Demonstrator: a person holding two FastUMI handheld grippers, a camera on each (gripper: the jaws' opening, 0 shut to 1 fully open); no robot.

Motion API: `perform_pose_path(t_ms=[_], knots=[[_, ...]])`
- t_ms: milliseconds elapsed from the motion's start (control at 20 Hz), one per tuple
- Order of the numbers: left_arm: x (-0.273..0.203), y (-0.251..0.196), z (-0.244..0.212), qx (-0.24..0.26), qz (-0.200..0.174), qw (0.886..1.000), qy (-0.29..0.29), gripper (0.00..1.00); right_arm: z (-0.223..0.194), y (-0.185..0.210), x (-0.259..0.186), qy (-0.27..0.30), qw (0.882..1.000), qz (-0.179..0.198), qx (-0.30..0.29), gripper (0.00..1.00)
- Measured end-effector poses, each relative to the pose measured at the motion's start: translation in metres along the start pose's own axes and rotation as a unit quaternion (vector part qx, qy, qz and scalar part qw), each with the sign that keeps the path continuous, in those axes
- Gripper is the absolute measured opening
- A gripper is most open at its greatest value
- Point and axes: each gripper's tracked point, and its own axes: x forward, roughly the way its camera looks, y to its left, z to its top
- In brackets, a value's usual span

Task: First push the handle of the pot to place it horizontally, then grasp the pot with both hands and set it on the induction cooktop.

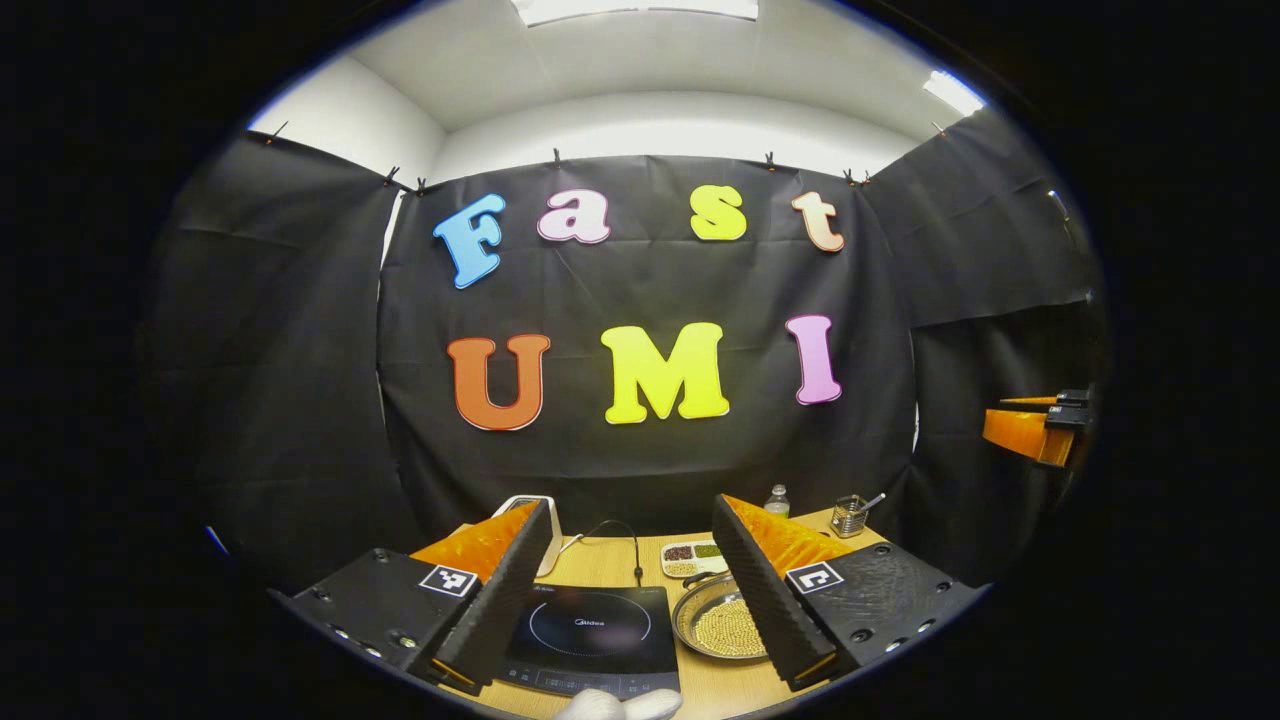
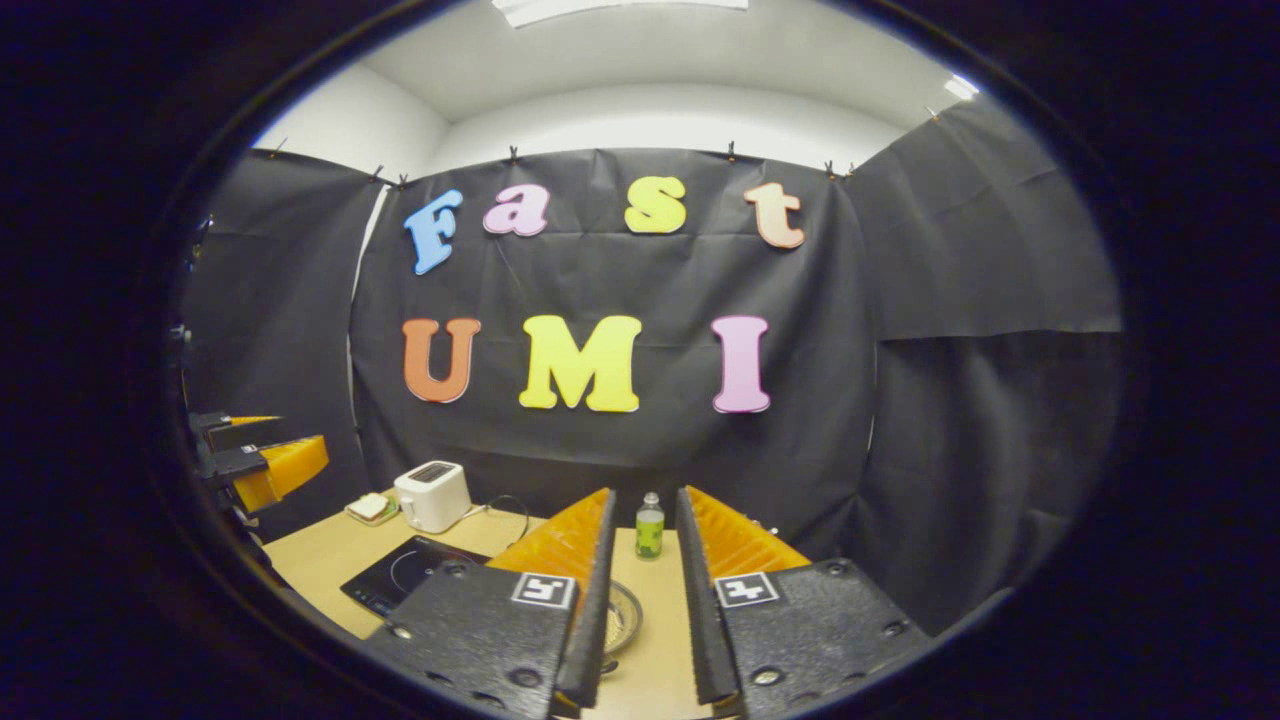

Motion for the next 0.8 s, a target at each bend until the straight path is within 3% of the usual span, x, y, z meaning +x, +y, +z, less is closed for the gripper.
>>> perform_pose_path(t_ms=[50, 100, 450, 800], knots=[[-0.001, -0.001, 0.001, 0.001, 0.000, 1.000, 0.000, 0.96, -0.006, 0.005, 0.002, 0.014, 1.000, 0.011, 0.006, 0.10], [0.000, -0.002, 0.000, 0.001, -0.001, 1.000, -0.002, 0.96, -0.010, 0.014, 0.002, 0.031, 0.999, 0.028, 0.013, 0.04], [-0.005, -0.002, -0.009, -0.008, 0.008, 1.000, 0.004, 0.96, -0.073, 0.051, 0.021, 0.115, 0.989, 0.088, -0.002, 0.01], [-0.015, 0.016, -0.011, 0.001, 0.044, 0.999, 0.007, 0.96, -0.192, 0.100, 0.033, 0.231, 0.960, 0.157, -0.023, 0.04]])
